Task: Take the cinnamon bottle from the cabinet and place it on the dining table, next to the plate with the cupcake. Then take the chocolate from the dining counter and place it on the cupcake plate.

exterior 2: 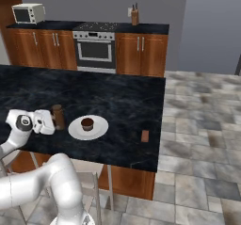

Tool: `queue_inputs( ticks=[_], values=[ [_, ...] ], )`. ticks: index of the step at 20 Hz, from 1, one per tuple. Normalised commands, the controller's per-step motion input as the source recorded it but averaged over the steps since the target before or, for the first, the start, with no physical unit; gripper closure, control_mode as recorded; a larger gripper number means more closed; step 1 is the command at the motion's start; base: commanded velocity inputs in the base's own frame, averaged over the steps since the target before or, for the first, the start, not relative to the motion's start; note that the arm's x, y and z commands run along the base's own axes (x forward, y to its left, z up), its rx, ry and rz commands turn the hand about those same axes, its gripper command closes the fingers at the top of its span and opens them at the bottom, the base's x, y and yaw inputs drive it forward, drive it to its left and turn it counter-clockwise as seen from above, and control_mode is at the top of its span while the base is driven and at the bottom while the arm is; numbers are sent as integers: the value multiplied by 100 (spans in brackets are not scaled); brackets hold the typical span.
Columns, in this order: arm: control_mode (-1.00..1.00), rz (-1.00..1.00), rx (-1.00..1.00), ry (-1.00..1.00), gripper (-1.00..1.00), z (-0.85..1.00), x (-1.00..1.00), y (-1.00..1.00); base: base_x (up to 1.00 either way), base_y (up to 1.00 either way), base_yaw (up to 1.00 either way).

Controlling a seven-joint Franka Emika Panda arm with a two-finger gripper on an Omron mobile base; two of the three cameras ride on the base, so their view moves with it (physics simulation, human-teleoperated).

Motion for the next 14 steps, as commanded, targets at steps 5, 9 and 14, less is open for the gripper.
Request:
queue_inputs(
  ticks=[5,9,14],
  values=[
    [-100,0,3,1,-100,-23,-22,37,0,0,0],
    [-100,0,7,0,-100,-8,-36,34,0,0,0],
    [-100,0,15,1,-100,3,-49,17,0,0,0]
  ],
)
